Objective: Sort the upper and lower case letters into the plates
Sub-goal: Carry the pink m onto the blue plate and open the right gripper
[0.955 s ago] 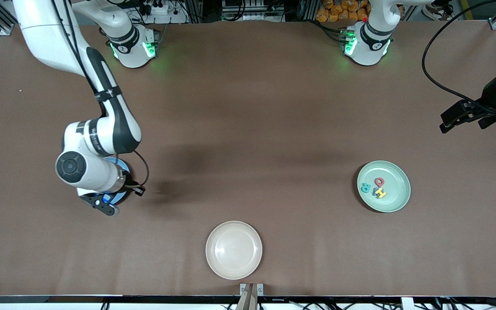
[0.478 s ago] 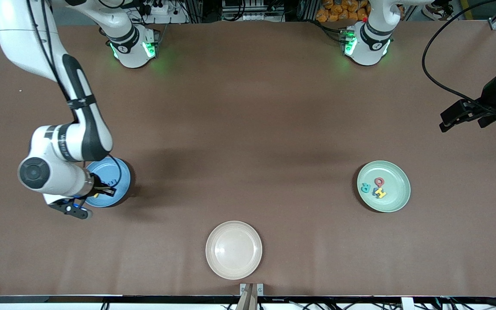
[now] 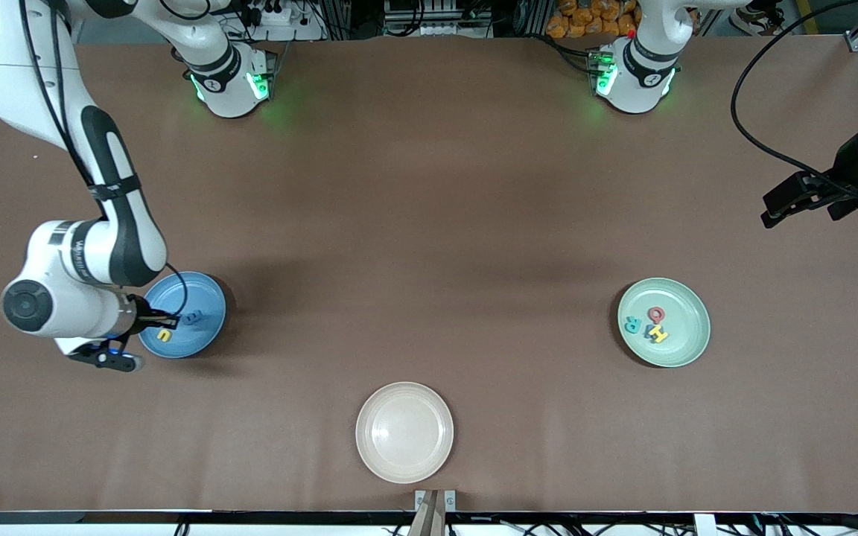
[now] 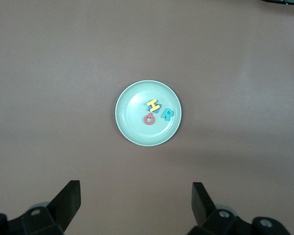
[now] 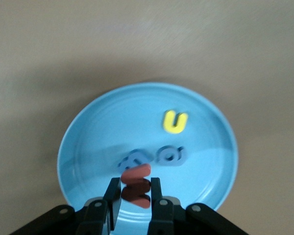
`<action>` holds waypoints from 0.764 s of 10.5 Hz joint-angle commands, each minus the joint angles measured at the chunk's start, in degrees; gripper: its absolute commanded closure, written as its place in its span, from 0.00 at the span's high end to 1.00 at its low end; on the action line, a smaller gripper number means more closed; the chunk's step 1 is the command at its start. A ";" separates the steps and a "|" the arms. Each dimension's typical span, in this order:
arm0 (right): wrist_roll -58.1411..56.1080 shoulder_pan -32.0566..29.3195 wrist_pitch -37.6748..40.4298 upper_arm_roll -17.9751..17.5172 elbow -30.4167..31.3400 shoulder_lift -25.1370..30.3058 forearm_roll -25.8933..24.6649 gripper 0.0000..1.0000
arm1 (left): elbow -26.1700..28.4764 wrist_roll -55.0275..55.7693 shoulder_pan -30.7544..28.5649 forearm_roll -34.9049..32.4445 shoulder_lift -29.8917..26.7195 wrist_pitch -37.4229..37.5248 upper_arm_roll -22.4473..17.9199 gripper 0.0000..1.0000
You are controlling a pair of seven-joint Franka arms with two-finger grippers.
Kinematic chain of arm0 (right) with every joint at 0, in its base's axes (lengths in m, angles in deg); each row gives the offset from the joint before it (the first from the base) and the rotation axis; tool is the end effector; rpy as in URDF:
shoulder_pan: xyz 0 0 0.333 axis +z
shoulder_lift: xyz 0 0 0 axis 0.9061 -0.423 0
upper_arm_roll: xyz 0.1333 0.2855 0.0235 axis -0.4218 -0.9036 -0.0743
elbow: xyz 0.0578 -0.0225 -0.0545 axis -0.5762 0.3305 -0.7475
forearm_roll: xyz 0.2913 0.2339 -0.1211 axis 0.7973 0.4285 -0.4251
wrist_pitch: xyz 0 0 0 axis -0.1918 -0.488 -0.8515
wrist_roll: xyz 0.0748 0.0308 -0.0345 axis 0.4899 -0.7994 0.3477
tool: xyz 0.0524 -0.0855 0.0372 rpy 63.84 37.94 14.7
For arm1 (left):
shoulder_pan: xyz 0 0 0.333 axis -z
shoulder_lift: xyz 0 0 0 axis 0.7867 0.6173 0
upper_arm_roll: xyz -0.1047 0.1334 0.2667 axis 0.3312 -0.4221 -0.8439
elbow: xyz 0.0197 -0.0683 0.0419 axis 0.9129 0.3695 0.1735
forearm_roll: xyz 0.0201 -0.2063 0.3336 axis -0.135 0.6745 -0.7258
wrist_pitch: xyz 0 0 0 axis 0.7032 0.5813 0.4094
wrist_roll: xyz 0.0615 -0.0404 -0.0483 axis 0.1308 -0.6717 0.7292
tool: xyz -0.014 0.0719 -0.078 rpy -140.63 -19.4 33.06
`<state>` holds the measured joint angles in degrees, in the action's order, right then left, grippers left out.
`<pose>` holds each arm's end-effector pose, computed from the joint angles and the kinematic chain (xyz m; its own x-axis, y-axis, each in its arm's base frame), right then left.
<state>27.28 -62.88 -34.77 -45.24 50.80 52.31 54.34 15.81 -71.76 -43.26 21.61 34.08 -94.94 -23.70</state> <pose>0.6537 -0.0104 0.2432 0.9594 -0.2105 -0.1875 -0.2015 -0.9772 0.0663 0.5713 -0.0380 0.6222 0.9903 0.1170 0.0750 0.1169 -0.9931 0.0062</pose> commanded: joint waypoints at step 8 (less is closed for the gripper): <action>-5.84 -6.91 2.42 -11.02 10.63 17.93 0.77 1.00 | -0.07 -0.78 -0.18 1.44 -0.58 1.16 -0.27 1.00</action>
<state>24.15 -65.02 -31.91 -51.39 54.76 63.10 54.47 15.81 -71.76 -43.26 21.62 34.06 -94.76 -23.77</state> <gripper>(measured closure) 0.000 0.000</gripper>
